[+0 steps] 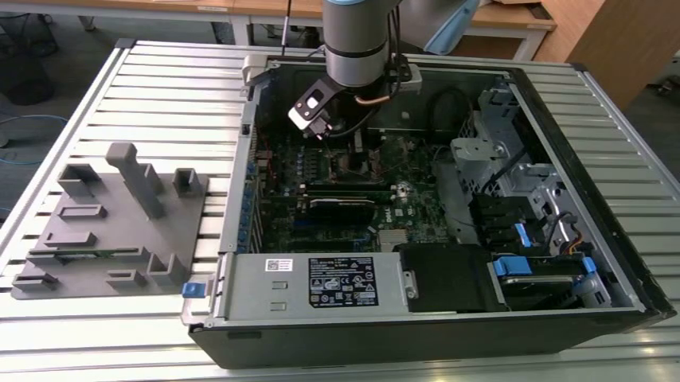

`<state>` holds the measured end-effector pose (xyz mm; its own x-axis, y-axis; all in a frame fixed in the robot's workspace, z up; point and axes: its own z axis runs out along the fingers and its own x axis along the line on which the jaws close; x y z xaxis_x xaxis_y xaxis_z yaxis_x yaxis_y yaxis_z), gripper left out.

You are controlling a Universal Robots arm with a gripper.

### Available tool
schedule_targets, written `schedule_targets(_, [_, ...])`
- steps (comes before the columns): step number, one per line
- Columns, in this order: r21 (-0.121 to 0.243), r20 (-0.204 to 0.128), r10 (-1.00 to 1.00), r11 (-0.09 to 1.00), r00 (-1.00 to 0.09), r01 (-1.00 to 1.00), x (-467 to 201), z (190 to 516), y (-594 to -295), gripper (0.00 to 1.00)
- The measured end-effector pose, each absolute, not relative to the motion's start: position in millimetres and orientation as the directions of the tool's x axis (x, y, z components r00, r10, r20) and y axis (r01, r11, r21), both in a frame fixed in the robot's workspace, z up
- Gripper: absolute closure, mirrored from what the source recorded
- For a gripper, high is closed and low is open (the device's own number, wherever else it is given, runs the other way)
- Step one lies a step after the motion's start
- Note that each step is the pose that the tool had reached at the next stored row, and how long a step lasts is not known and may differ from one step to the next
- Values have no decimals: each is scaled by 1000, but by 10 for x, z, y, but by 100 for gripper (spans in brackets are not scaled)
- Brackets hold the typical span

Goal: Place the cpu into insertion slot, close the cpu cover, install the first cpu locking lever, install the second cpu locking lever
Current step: 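Place the cpu into insertion slot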

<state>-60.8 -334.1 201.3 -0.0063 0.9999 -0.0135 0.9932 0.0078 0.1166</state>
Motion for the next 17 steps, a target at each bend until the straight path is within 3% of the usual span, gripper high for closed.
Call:
schedule_targets(2, [117, -14, 1000, 8, -6, 993, -608, 2014, -3341, 77])
schedule_targets(6, [117, -14, 1000, 8, -6, 993, -608, 2014, -3341, 89])
schedule_targets(17, [103, -14, 1000, 8, -6, 995, -607, 2014, -3341, 90])
